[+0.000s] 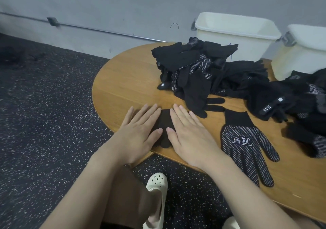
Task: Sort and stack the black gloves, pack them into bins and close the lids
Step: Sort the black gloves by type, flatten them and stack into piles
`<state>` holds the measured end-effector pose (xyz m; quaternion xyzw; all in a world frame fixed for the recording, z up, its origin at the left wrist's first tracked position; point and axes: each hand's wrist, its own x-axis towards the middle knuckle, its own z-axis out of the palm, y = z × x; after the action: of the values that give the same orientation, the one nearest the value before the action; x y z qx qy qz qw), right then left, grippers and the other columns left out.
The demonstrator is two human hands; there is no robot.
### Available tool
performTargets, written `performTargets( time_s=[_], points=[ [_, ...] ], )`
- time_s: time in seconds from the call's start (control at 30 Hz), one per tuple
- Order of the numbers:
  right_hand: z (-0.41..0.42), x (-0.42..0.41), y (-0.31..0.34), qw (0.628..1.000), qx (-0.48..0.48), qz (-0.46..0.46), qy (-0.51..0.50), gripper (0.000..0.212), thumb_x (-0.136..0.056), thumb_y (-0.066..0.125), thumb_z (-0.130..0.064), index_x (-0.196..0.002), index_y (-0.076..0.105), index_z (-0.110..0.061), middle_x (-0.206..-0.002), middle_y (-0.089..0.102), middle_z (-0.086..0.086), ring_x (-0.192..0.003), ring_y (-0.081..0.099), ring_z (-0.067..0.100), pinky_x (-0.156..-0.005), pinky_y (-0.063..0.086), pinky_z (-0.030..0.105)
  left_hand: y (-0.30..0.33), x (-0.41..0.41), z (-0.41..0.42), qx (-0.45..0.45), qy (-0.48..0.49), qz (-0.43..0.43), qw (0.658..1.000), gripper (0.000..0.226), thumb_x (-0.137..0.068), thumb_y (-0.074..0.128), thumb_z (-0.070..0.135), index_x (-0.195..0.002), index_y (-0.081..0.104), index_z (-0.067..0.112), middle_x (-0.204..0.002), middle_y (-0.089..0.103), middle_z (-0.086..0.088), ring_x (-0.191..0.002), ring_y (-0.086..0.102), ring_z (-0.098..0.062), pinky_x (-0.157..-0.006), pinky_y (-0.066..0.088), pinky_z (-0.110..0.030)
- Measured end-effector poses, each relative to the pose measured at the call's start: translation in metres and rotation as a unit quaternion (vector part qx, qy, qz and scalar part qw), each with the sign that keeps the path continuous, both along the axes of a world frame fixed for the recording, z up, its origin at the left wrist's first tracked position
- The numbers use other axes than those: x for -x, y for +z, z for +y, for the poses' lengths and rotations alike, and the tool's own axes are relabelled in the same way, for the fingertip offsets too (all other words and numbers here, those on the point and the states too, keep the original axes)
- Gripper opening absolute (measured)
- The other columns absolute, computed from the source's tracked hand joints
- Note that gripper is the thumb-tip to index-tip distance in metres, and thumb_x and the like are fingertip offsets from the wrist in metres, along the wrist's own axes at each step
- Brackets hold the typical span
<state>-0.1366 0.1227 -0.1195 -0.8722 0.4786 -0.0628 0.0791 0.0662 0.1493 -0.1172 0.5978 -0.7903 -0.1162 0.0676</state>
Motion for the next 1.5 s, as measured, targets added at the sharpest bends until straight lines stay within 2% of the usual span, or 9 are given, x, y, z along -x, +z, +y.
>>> performTargets(
  time_s=[0.2, 0.3, 0.4, 0.53, 0.77, 0.9, 1.1, 1.3, 1.5],
  points=[
    [-0.009, 0.006, 0.007, 0.996, -0.036, -0.081, 0.013, 0.065, -0.109, 0.026, -0.050, -0.165, 0.015, -0.019, -0.172, 0.006, -0.006, -0.157, -0.001, 0.004, -0.127, -0.001, 0.024, 0.005, 0.008, 0.002, 0.000, 0.018, 0.012, 1.000, 0.084, -0.089, -0.008, 0.065, -0.165, -0.003, 0.028, -0.171, -0.011, 0.014, -0.155, -0.021, -0.004, -0.122, -0.024, -0.034],
    [-0.008, 0.016, 0.013, 0.979, -0.038, -0.201, -0.026, 0.056, -0.105, 0.045, -0.046, -0.156, 0.040, -0.023, -0.161, 0.037, -0.011, -0.148, 0.032, 0.005, -0.123, 0.027, 0.029, 0.009, 0.025, 0.006, 0.046, 0.038, 0.042, 0.997, 0.076, -0.098, 0.000, 0.059, -0.166, 0.008, 0.025, -0.173, 0.001, 0.010, -0.157, -0.015, -0.006, -0.126, -0.016, -0.041],
    [-0.020, 0.035, 0.020, 0.942, 0.033, -0.317, -0.110, 0.038, -0.100, 0.059, -0.033, -0.136, 0.057, -0.021, -0.122, 0.059, -0.012, -0.107, 0.058, 0.003, -0.097, 0.052, 0.035, 0.018, 0.049, -0.006, 0.099, 0.039, 0.064, 0.992, 0.058, -0.109, 0.015, 0.042, -0.165, 0.017, 0.023, -0.172, 0.010, 0.009, -0.158, -0.006, -0.007, -0.128, -0.011, -0.041],
    [-0.039, 0.061, 0.023, 0.918, 0.054, -0.347, -0.183, 0.034, -0.097, 0.065, -0.021, -0.130, 0.060, -0.017, -0.110, 0.059, -0.006, -0.089, 0.056, 0.002, -0.086, 0.054, 0.031, 0.021, 0.077, -0.038, 0.110, -0.014, 0.133, 0.985, 0.050, -0.111, 0.034, 0.018, -0.161, 0.032, 0.020, -0.170, 0.021, 0.007, -0.158, 0.008, -0.007, -0.129, 0.004, -0.040],
    [-0.065, 0.061, 0.023, 0.900, 0.012, -0.390, -0.193, 0.051, -0.097, 0.069, -0.023, -0.145, 0.053, -0.018, -0.140, 0.053, -0.007, -0.112, 0.056, 0.006, -0.098, 0.052, 0.032, 0.017, 0.101, -0.083, 0.175, 0.015, 0.266, 0.948, 0.057, -0.102, 0.054, 0.008, -0.156, 0.039, 0.014, -0.157, 0.041, 0.001, -0.147, 0.035, -0.011, -0.122, 0.032, -0.037],
    [-0.075, 0.057, 0.023, 0.906, 0.018, -0.385, -0.172, 0.060, -0.098, 0.067, -0.022, -0.153, 0.043, -0.020, -0.151, 0.044, -0.009, -0.124, 0.051, 0.009, -0.106, 0.049, 0.032, 0.011, 0.105, -0.095, 0.187, 0.045, 0.255, 0.948, 0.067, -0.099, 0.062, 0.011, -0.159, 0.032, 0.011, -0.159, 0.035, -0.002, -0.148, 0.031, -0.016, -0.124, 0.028, -0.037],
    [-0.086, 0.060, 0.019, 0.908, 0.019, -0.373, -0.191, 0.059, -0.099, 0.066, -0.026, -0.153, 0.042, -0.024, -0.143, 0.047, -0.011, -0.108, 0.049, -0.001, -0.082, 0.039, 0.004, 0.007, 0.104, -0.101, 0.174, 0.103, 0.283, 0.938, 0.070, -0.097, 0.068, 0.017, -0.157, 0.032, 0.014, -0.153, 0.039, -0.003, -0.141, 0.037, -0.019, -0.121, 0.034, -0.044],
    [-0.083, 0.060, 0.016, 0.912, 0.044, -0.365, -0.179, 0.031, -0.094, 0.072, -0.027, -0.124, 0.065, -0.023, -0.116, 0.053, -0.013, -0.103, 0.056, 0.004, -0.088, 0.055, 0.029, 0.010, 0.101, -0.099, 0.198, 0.138, 0.312, 0.919, 0.041, -0.094, 0.072, 0.021, -0.131, 0.055, 0.016, -0.112, 0.055, 0.004, -0.108, 0.051, -0.016, -0.099, 0.047, -0.046],
    [-0.074, 0.062, 0.018, 0.918, 0.046, -0.362, -0.155, 0.027, -0.093, 0.073, -0.027, -0.119, 0.066, -0.027, -0.111, 0.053, -0.017, -0.100, 0.055, 0.001, -0.084, 0.057, 0.031, 0.020, 0.097, -0.082, 0.188, 0.160, 0.326, 0.913, 0.023, -0.093, 0.074, 0.030, -0.099, 0.053, 0.023, -0.090, 0.058, 0.013, -0.089, 0.057, -0.004, -0.077, 0.043, -0.009]
  ],
)
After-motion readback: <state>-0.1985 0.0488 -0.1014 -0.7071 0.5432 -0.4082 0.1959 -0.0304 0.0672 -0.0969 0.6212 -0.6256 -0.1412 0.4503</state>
